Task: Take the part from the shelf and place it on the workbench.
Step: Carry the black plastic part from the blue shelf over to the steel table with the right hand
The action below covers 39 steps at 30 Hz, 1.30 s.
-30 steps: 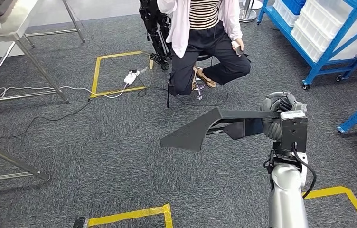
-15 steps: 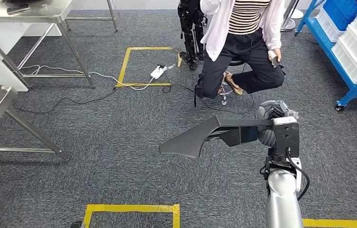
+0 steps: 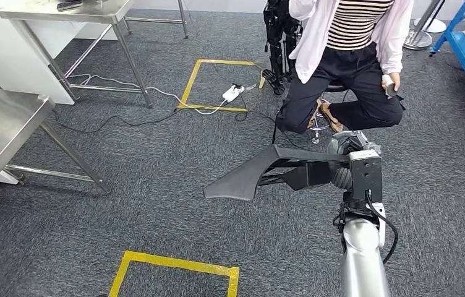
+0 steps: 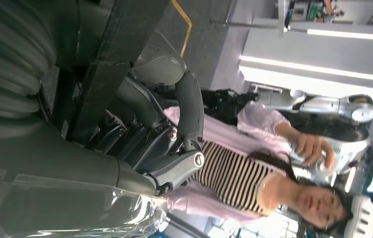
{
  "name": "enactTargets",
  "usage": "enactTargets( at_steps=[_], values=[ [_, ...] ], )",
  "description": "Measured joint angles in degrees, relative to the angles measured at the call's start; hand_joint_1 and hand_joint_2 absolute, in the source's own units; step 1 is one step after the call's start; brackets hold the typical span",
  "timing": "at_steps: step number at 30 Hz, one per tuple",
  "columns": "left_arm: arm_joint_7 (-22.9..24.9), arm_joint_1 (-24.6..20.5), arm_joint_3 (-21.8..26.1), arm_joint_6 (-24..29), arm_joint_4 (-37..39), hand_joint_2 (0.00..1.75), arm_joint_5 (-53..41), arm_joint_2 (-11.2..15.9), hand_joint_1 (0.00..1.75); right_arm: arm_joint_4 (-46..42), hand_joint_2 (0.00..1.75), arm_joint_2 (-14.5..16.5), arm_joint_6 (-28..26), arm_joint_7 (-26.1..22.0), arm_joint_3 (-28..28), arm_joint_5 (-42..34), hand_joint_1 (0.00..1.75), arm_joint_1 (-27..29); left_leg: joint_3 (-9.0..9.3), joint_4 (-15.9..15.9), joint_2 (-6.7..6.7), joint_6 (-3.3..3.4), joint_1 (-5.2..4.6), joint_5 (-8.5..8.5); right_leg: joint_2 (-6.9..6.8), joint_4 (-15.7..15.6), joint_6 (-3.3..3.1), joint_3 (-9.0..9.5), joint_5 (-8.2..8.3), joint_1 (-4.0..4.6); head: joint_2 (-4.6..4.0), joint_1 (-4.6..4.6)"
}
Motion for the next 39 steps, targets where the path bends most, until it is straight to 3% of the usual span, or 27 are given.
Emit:
enactTargets(
  at_steps=[1, 2, 4, 6, 8, 10, 12, 13, 15, 16, 18, 19, 21, 23, 25, 26, 28, 30, 31, 33, 34, 36, 37, 39],
  values=[
    [0.00, 0.04, 0.00, 0.00, 0.00, 1.75, 0.00, 0.00, 0.00, 0.08, 1.75, 0.01, 0.00, 0.00, 0.00, 0.00, 1.75, -0.01, 0.74, -1.27, 0.15, 0.33, -0.12, 1.05, -0.66, 0.00, -0.11, 0.07, -0.08, 0.19, 0.00, 0.01],
    [0.00, 0.05, 0.01, 0.01, -0.01, 1.75, 0.00, 0.02, 0.00, 0.12, 1.75, 0.02, 0.00, 0.00, 0.01, 0.00, 1.75, -0.05, 2.58, -4.52, 0.58, 0.77, -0.35, 2.74, -1.27, 0.00, -0.21, 0.17, -0.16, 0.31, 0.00, 0.01],
    [0.00, -0.10, 0.01, 0.01, -0.03, 1.75, -0.01, 0.13, 0.00, 0.13, 1.75, 0.09, 0.00, 0.00, 0.01, -0.01, 1.75, -0.19, 6.77, -12.03, 2.97, 1.77, -1.30, 5.38, -2.37, -0.01, -0.26, 0.35, -0.35, 0.59, 0.00, 0.03],
    [-0.02, -0.32, 0.02, 0.01, -0.04, 1.75, -0.02, 0.24, 0.00, 0.19, 1.75, 0.15, 0.01, 0.00, -0.01, -0.01, 1.75, -0.31, 8.40, -15.33, 4.26, 2.44, -2.14, 5.92, -3.43, -0.08, -0.08, 0.41, -0.52, 0.76, 0.00, 0.03],
    [-0.03, -0.28, 0.05, -0.01, -0.03, 1.75, -0.07, 0.34, 0.00, 0.26, 1.75, 0.22, 0.01, 0.00, -0.03, 0.01, 1.75, -0.41, 8.56, -16.05, 3.00, 2.87, -2.16, 6.24, -4.21, -0.23, 0.27, 0.54, -0.70, 0.80, 0.00, 0.02],
    [-0.01, -0.17, 0.07, -0.09, -0.02, 1.75, -0.20, 0.37, 0.00, 0.30, 1.75, 0.22, 0.02, -0.01, -0.05, 0.00, 1.75, -0.62, 9.31, -17.26, 1.82, 3.30, -1.74, 6.93, -2.35, 1.16, 0.53, 0.13, -1.58, 0.73, 0.00, 0.06],
    [0.00, -0.35, 0.07, -0.22, -0.02, 1.75, -0.49, 0.32, 0.00, 0.37, 1.75, -0.06, 0.02, -0.01, -0.08, -0.01, 1.75, -0.73, 9.75, -17.86, 0.59, 3.56, -1.41, 7.37, 0.58, 6.64, 0.42, -2.36, -3.98, 0.45, 0.00, 0.24],
    [0.00, -0.45, 0.07, -0.28, -0.02, 1.75, -0.67, 0.33, 0.00, 0.40, 1.75, -0.25, 0.02, -0.01, -0.10, -0.01, 1.75, -0.69, 9.74, -17.84, -0.16, 3.65, -1.32, 7.44, 1.26, 10.32, 0.42, -4.24, -5.32, 0.27, 0.00, 0.31],
    [0.01, -0.39, 0.06, -0.35, -0.02, 1.75, -0.95, 0.31, 0.00, 0.44, 1.75, -0.59, 0.02, 0.01, -0.20, 0.01, 1.75, -0.51, 9.75, -17.77, -1.81, 3.59, -1.18, 7.43, 1.65, 14.74, 1.00, -6.83, -6.19, -0.14, 0.00, 0.41],
    [0.01, -0.32, 0.06, -0.36, -0.02, 1.75, -1.06, 0.29, 0.00, 0.44, 1.75, -0.72, 0.02, 0.02, -0.29, 0.03, 1.75, -0.48, 9.76, -17.68, -2.63, 3.46, -1.04, 7.39, 1.72, 14.07, 1.60, -6.81, -5.33, -0.37, 0.00, 0.43],
    [0.01, -0.25, 0.06, -0.40, -0.02, 1.75, -1.32, 0.27, 0.00, 0.43, 1.75, -0.96, 0.02, 0.11, -0.45, 0.13, 1.75, -0.50, 9.65, -17.16, -4.16, 2.84, -0.65, 7.11, 2.77, 7.47, 3.13, -4.19, -1.96, -1.08, 0.00, 0.48],
    [0.00, -0.28, 0.05, -0.45, -0.02, 1.75, -1.44, 0.29, 0.00, 0.41, 1.75, -1.06, 0.03, 0.19, -0.50, 0.20, 1.75, -0.53, 9.40, -16.62, -4.85, 2.34, -0.59, 6.83, 3.70, 4.05, 3.55, -2.63, -0.65, -1.31, 0.00, 0.56],
    [-0.04, -0.30, 0.05, -0.54, -0.02, 1.75, -1.55, 0.37, 0.00, 0.33, 1.75, -1.19, 0.07, 0.35, -0.54, 0.36, 1.75, -0.52, 8.76, -15.85, -5.99, 1.46, -0.52, 6.50, 4.84, 0.59, 3.26, -0.96, 0.38, -1.48, 0.00, 0.59],
    [-0.09, -0.04, 0.05, -0.60, -0.02, 1.75, -1.62, 0.41, 0.00, 0.26, 1.75, -1.20, 0.09, 0.47, -0.63, 0.48, 1.75, -0.52, 8.38, -15.85, -6.86, 0.91, -0.29, 6.63, 4.10, 0.53, 2.24, -0.88, 0.45, -1.26, 0.00, 0.52],
    [-0.13, 0.30, 0.04, -0.65, -0.01, 1.75, -1.74, 0.38, 0.00, 0.26, 1.75, -1.10, 0.10, 0.51, -0.73, 0.55, 1.75, -0.66, 7.81, -14.75, -5.33, 0.53, -0.21, 5.94, 3.22, 0.43, 1.53, -0.79, 0.60, -1.21, 0.00, 0.34],
    [-0.15, 0.31, 0.03, -0.66, 0.00, 1.75, -1.79, 0.36, 0.00, 0.26, 1.75, -1.03, 0.10, 0.51, -0.77, 0.57, 1.75, -0.70, 6.83, -12.66, -3.72, 0.38, -0.23, 4.71, 2.74, 0.37, 1.20, -0.74, 0.61, -1.19, 0.00, 0.14],
    [-0.20, 0.08, 0.03, -0.67, 0.01, 1.75, -1.88, 0.33, 0.00, 0.26, 1.75, -0.96, 0.11, 0.50, -0.91, 0.60, 1.75, -0.61, 3.37, -5.58, -0.63, 0.13, -0.31, 1.13, 1.62, 0.36, 0.72, -0.72, 0.47, -0.79, 0.00, -0.25],
    [-0.23, -0.02, 0.03, -0.68, 0.01, 1.75, -1.96, 0.30, 0.00, 0.26, 1.75, -0.96, 0.11, 0.51, -1.08, 0.61, 1.75, -0.39, 0.46, 0.04, 0.11, 0.23, -0.31, -0.75, 0.31, 0.36, 0.45, -0.72, 0.30, -0.36, 0.00, -0.29],
    [-0.23, 0.01, 0.03, -0.69, 0.01, 1.75, -1.98, 0.28, 0.00, 0.26, 1.75, -0.96, 0.11, 0.51, -1.14, 0.62, 1.75, -0.33, 0.44, 0.06, 0.19, 0.45, -0.35, -0.18, -0.34, 0.36, 0.33, -0.66, 0.21, -0.18, 0.00, -0.29],
    [-0.26, 0.03, 0.03, -0.78, 0.01, 1.75, -2.01, 0.27, 0.00, 0.26, 1.75, -0.94, 0.12, 0.52, -1.18, 0.64, 1.75, -0.34, 3.77, -6.03, 1.09, 1.33, -0.71, 3.27, -1.55, 0.35, 0.10, -0.38, 0.03, 0.11, 0.00, -0.28],
    [-0.28, -0.05, 0.03, -0.84, 0.00, 1.75, -2.03, 0.31, 0.00, 0.25, 1.75, -0.93, 0.13, 0.52, -1.20, 0.64, 1.75, -0.37, 5.90, -9.89, 2.30, 1.85, -1.12, 4.63, -2.13, 0.33, 0.06, -0.21, -0.07, 0.24, 0.00, -0.26],
    [-0.35, -0.29, 0.03, -1.09, -0.01, 1.75, -2.13, 0.37, 0.00, 0.24, 1.75, -0.95, 0.15, 0.52, -1.27, 0.66, 1.75, -0.46, 8.32, -14.59, 4.09, 2.65, -1.92, 5.73, -3.14, 0.23, 0.17, -0.01, -0.27, 0.41, 0.00, -0.25],
    [-0.38, -0.37, 0.04, -1.21, -0.02, 1.75, -2.21, 0.41, 0.00, 0.24, 1.75, -0.93, 0.19, 0.52, -1.31, 0.66, 1.75, -0.47, 8.42, -15.08, 4.17, 2.86, -2.21, 5.52, -3.68, 0.11, 0.35, 0.08, -0.34, 0.42, 0.00, -0.23],
    [-0.41, -0.28, 0.08, -1.37, -0.02, 1.75, -2.40, 0.43, 0.00, 0.14, 1.75, -0.84, 0.28, 0.56, -1.40, 0.77, 1.75, -0.50, 8.82, -15.99, 2.89, 3.28, -2.21, 5.97, -4.20, -0.09, 0.79, 0.39, -0.49, 0.47, 0.00, -0.27]
  ],
)
